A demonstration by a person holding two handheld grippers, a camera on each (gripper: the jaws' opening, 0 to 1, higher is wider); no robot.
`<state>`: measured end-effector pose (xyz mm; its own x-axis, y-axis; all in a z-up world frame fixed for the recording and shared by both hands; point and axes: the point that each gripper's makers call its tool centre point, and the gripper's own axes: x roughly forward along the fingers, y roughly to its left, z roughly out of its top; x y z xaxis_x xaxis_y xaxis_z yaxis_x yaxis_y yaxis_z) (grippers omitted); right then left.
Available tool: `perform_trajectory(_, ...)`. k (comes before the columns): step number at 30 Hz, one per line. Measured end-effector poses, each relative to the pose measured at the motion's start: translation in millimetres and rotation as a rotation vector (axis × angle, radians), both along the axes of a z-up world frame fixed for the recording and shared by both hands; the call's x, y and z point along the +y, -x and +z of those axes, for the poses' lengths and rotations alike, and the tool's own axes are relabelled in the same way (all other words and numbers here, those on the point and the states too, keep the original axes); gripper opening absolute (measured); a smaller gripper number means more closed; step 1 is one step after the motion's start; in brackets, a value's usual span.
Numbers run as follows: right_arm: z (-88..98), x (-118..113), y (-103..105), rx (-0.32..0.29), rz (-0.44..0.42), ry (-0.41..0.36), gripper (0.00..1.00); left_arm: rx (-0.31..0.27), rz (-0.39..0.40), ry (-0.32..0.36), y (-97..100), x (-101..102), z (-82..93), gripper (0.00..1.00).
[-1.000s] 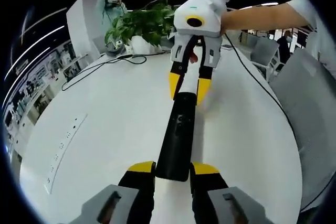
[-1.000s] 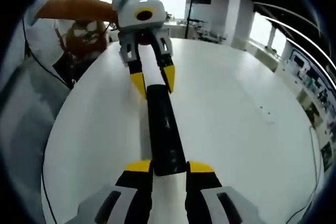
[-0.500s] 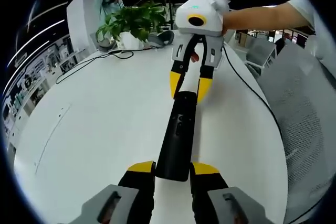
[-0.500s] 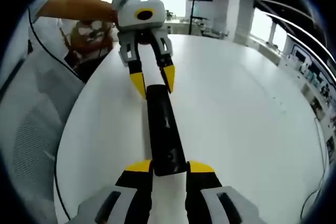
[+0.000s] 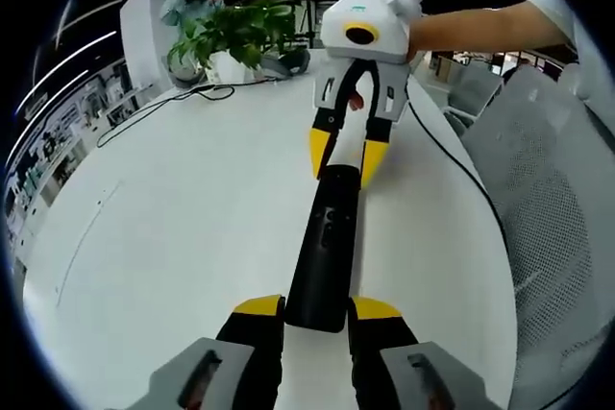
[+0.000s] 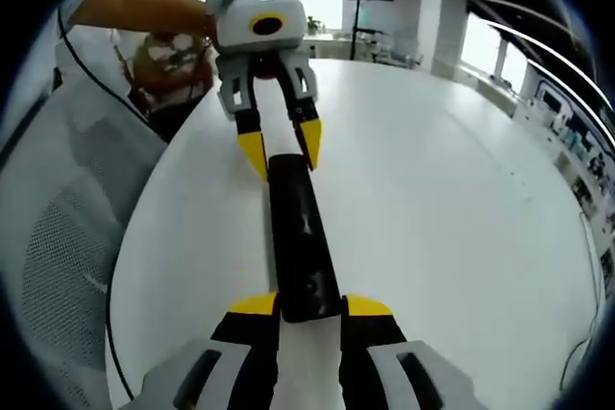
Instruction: Press the specified remote control buttons in sequence, fully releasing each button before pressing the next.
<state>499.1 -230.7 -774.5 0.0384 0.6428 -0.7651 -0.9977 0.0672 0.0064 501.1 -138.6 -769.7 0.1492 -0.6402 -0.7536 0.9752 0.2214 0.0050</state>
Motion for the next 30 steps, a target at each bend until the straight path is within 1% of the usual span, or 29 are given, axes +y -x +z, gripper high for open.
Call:
perform_trajectory(18, -4.6, 0.2, -1.7, 0.002, 0.017, 0.013, 0.21, 0.002, -0.021, -0.035, 2.0, 1.3, -2.9, 0.25)
perform_trajectory(30, -6.2, 0.3, -1.6, 0.003, 0.019, 0.012, 0.21, 0.010, -0.037, -0.057, 3.5, 2.2, -9.3, 0.25)
